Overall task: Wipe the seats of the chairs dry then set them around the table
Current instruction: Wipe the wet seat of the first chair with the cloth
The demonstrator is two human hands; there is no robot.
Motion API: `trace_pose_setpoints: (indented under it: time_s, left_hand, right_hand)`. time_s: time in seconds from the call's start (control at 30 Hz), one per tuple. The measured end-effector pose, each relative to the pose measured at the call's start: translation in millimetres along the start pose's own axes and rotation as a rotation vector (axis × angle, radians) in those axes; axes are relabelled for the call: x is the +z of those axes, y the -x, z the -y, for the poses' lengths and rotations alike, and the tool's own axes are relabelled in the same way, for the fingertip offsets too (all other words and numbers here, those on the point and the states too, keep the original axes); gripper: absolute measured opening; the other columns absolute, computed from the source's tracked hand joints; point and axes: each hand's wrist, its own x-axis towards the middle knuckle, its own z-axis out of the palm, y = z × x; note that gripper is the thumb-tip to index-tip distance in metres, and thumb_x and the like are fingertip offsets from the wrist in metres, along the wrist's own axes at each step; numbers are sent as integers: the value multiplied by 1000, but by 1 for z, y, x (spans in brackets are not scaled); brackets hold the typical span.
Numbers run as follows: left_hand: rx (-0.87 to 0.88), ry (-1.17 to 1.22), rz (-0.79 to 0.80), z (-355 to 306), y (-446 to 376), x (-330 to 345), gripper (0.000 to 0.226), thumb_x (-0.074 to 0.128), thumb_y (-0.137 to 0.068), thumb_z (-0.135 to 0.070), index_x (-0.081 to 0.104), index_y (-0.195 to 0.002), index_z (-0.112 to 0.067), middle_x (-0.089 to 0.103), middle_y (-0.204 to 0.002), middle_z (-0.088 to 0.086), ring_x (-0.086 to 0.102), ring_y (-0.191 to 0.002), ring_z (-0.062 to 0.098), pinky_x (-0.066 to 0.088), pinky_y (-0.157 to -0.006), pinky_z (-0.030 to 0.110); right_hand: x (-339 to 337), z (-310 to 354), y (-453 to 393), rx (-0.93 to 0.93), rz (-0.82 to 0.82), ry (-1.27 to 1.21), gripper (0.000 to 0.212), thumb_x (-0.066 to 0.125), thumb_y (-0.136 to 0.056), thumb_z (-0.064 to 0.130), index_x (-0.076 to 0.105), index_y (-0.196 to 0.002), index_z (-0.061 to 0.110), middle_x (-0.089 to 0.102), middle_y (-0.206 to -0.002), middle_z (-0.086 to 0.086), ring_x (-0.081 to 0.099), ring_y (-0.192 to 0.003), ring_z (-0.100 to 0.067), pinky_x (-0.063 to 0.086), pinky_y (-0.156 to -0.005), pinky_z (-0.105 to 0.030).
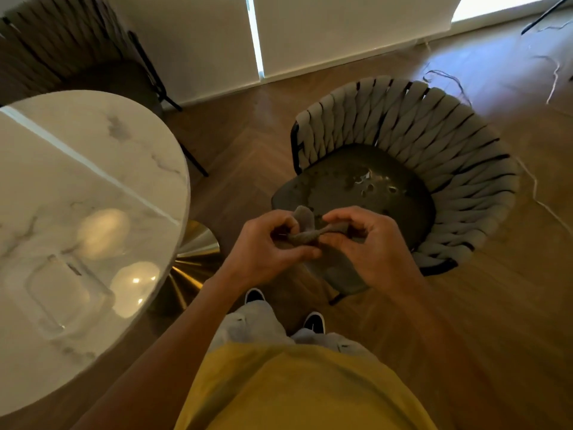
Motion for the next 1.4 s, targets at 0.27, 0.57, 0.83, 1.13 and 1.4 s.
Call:
trace_pose_setpoints:
  time_s: [0.27, 0.57, 0.83, 1.13, 1.4]
  left_hand:
    - [72, 93, 283, -2, -41, 2, 30, 71, -79, -34, 66, -97, -10, 64, -112, 2, 65, -103, 19, 56, -87, 37]
    - [204, 56, 482, -11, -100, -8, 15, 71, -83, -9, 62, -92, -3, 65, -102, 4, 65, -91, 17, 57, -80, 31]
    - [73, 163, 463, 7, -113, 7, 27, 69, -84, -3, 57, -108, -9, 63, -105, 0, 65, -95, 13, 56, -81, 26]
    - [-570, 339, 577, 64, -93, 48, 17, 58, -95, -12, 66, -108, -21, 70, -101, 1, 69, -93, 11, 57, -75, 24]
    - [-1020, 393, 424, 132, -71, 107, 14, 53, -98, -16, 62, -108, -19, 67, -105, 8, 67, -98, 22, 58, -84, 42]
  right_hand:
    - [-9, -7, -18, 147, -96, -77, 24, 75, -77, 15, 66, -85, 36, 65, -93, 16, 63, -90, 1, 53, -82, -23]
    - [-20, -7, -37, 308, -236, -303, 41, 75, -75, 8, 63, -106, 33, 66, -102, 8, 63, -97, -2, 54, -80, -19]
    - [-6, -17, -33, 461, -423, -439, 13, 69, -81, 2, 67, -88, 12, 67, -87, -5, 63, -77, -6, 52, -67, -15]
    - [57, -65, -12, 740, -639, -421, 21, 68, -86, 13, 57, -102, 23, 61, -92, 9, 60, -83, 2, 51, -68, -14]
    - [119, -141, 20, 670, -354, -202, 55, 73, -75, 38, 41, -119, 45, 33, -141, 12, 41, -126, -4, 45, -99, -26]
